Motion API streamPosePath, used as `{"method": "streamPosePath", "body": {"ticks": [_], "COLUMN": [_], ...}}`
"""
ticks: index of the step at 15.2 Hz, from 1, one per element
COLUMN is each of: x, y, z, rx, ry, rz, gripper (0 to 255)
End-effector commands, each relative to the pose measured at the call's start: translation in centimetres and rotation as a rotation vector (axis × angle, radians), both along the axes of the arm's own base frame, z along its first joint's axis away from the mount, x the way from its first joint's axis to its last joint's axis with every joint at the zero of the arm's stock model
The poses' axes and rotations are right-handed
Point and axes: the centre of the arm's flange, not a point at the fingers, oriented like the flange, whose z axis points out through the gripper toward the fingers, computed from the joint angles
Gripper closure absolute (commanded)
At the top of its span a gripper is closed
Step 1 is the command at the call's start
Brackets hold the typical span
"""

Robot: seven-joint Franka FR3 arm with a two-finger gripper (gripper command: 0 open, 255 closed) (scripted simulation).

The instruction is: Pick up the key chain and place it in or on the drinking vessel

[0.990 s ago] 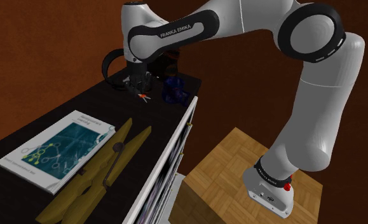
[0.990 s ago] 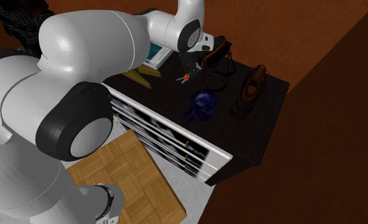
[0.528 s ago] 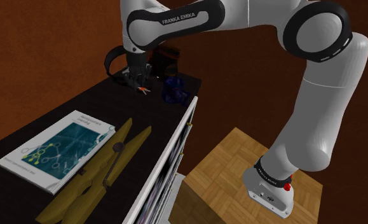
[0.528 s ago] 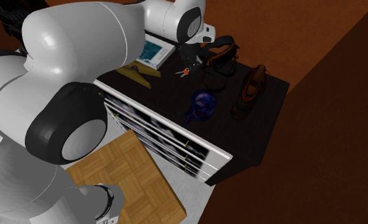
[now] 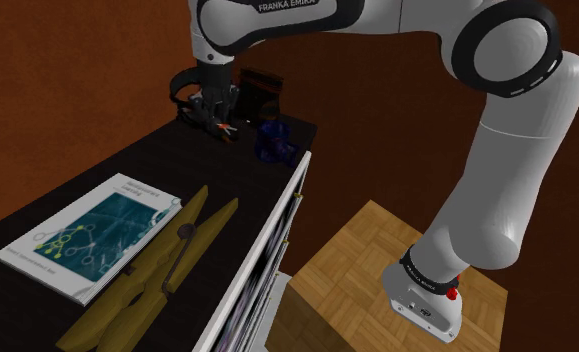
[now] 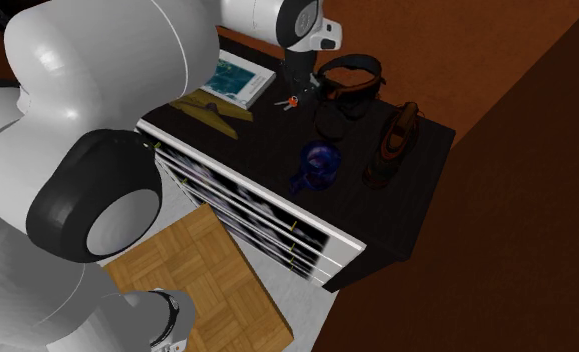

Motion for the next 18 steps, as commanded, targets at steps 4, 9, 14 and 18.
{"method": "streamPosePath", "body": {"ticks": [4,9,14,18], "x": [0.0,-0.9,-3.3,-5.1], "y": [0.0,-2.5,-8.7,-13.6], "z": [2.7,4.1,4.3,4.4], "rx": [0.0,0.0,0.0,0.0], "ry": [-0.001,-0.001,-0.001,-0.001], "rz": [0.0,0.0,0.0,0.0], "gripper": [255,255,255,255]}}
